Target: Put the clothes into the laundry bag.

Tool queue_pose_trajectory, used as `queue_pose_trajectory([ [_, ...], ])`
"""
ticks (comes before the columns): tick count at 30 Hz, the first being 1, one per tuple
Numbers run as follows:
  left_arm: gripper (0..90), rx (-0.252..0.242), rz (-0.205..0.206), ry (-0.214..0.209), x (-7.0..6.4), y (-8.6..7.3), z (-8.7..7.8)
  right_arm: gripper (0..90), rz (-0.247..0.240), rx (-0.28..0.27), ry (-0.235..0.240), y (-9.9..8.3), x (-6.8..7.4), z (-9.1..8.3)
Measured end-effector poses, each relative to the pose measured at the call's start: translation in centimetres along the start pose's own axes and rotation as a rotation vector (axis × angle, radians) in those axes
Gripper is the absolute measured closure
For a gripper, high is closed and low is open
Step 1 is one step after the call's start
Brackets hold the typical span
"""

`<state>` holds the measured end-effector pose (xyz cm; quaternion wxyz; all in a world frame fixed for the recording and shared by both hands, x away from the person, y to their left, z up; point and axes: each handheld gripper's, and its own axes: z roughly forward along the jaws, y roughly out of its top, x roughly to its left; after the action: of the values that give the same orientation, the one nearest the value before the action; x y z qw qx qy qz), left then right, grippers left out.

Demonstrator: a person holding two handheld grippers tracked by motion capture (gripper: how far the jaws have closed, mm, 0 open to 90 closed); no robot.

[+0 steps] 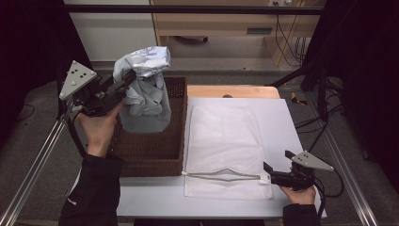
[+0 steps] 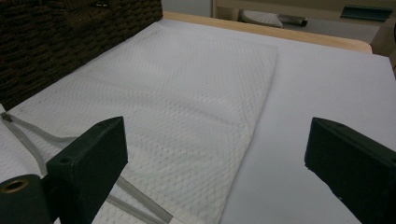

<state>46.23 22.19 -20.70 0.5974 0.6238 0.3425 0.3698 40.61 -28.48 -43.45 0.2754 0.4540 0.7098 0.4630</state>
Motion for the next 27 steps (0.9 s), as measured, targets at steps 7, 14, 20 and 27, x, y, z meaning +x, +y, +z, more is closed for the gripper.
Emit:
queue_pose_trajectory([
  [7, 71.4, -0.041, 0.006, -0.017, -1.0, 1.9, -0.6, 6.3, 0.007, -0.006, 0.004, 0.0, 0.0, -0.1],
  [14, 71.5, -0.066, 0.000, -0.053, -2.5, 3.3, -1.0, 6.3, 0.003, -0.006, 0.005, 0.1, 0.0, -0.1],
  [20, 71.4, -0.088, 0.013, -0.098, -4.3, 4.3, -0.7, 6.4, 0.008, -0.015, 0.007, 0.2, 0.0, -0.3],
  [27, 71.3, -0.093, 0.020, -0.170, -6.9, 4.4, 0.5, 6.6, 0.001, -0.019, 0.005, 0.2, 0.0, -0.3],
])
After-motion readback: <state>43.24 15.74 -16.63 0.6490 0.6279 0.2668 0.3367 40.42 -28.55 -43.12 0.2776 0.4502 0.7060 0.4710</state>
